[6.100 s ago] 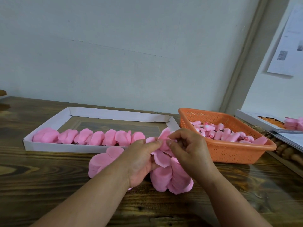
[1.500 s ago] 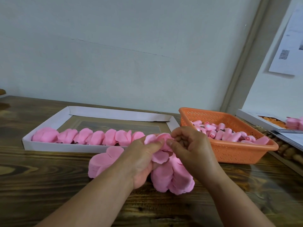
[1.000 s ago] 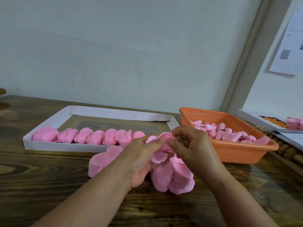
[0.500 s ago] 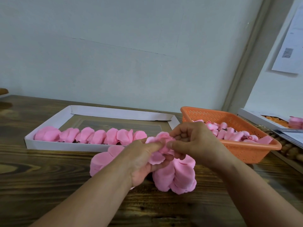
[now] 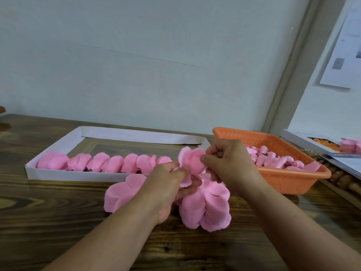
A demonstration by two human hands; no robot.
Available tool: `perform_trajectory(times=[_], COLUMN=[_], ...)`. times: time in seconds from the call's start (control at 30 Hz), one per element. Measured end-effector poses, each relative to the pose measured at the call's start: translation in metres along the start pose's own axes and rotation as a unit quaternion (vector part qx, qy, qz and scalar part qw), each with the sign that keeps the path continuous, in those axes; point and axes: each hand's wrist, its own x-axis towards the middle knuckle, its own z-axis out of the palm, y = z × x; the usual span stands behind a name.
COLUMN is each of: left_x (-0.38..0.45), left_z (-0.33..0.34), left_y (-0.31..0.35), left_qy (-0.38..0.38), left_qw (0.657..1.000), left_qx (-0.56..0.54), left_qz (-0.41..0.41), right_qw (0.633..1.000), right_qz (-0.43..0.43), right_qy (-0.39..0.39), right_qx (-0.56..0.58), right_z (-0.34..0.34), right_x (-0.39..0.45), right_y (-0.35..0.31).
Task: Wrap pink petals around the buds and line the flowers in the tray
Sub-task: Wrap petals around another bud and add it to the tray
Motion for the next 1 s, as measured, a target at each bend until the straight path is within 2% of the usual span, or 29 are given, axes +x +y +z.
perform_trajectory(times=[0.13,0.4,0.63,1.0], left_x=[0.001,-0.001,0.0,-0.001], left_z=[0.001,0.002,0.003,0.002], left_y=[0.001,0.0,-0.004,-0.005], left_qy=[0.047,0.071,0.025,-0.018], left_qw=[0.999,0.995,0.995,0.988], left_qx=[0.016,0.069,0.095,0.142], left_qz=[0.012,0.018,0.02,0.048], right_qw=[0.999,0.984,0.967,0.976], right_qz=[-0.022,-0.096,-0.105,-0.064], right_qy=[-0.016,-0.055,-0.073,-0.119], right_qx=[-0.017,-0.141,-0.221,-0.173], right_z=[0.0,0.001,0.004,-0.003], right_x=[-0.001,-0.006,-0.003,0.003], right_y=[-0.001,-0.005,-0.011,-0.009])
